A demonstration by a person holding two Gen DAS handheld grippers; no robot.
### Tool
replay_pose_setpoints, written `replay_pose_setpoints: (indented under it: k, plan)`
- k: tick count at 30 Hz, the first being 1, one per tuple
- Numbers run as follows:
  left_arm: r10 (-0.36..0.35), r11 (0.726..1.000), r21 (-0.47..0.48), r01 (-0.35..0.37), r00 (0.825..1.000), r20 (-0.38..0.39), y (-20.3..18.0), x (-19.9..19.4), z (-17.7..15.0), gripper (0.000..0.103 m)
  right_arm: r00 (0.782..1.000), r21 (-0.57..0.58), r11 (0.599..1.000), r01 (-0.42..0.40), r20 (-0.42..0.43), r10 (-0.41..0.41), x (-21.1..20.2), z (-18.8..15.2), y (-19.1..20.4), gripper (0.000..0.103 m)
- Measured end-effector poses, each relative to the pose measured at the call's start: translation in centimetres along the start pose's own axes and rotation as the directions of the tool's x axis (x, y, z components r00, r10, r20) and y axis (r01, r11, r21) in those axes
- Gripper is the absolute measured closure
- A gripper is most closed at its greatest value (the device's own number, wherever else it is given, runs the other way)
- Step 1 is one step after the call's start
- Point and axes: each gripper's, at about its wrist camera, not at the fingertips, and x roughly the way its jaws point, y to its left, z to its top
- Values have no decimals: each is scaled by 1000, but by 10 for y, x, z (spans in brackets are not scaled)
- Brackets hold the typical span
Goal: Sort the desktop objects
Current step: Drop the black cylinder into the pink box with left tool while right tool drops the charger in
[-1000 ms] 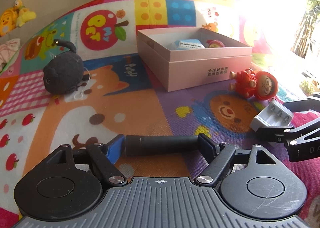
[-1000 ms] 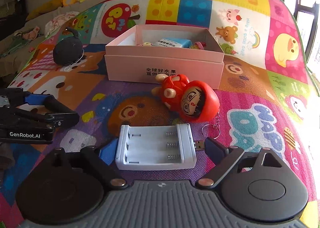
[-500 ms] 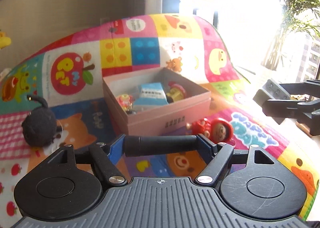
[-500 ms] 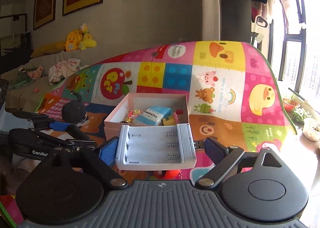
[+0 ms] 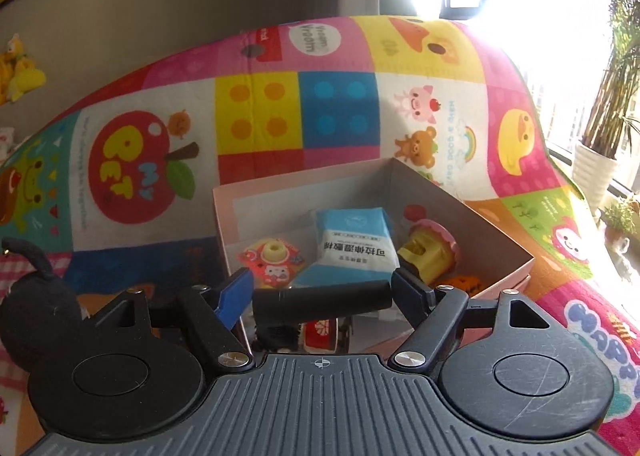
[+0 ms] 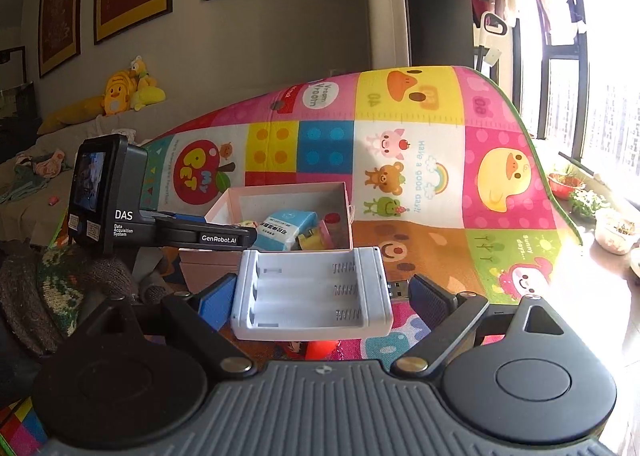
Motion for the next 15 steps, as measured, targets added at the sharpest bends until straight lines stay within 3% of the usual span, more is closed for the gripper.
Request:
replay_pose_setpoints:
  k: [3, 6, 10, 15]
  plan:
    - [-16, 1000, 1, 16, 998, 62, 3, -24, -10, 8, 1000, 8, 1000, -1, -26, 2, 9, 0, 1, 12]
    - [-24, 1000, 4, 24, 993, 116, 11, -55, -26, 6, 999, -13, 1000, -3, -45, 3, 20, 3, 7, 12]
    - [-17, 999, -43, 21, 994, 105, 30, -78, -54, 6, 998, -62, 998, -22, -63, 18, 47, 21, 24, 12]
    - [17, 986, -168, -3, 997, 78, 57, -80, -76, 3, 990, -74, 995, -62, -133, 52, 112, 68, 53, 12]
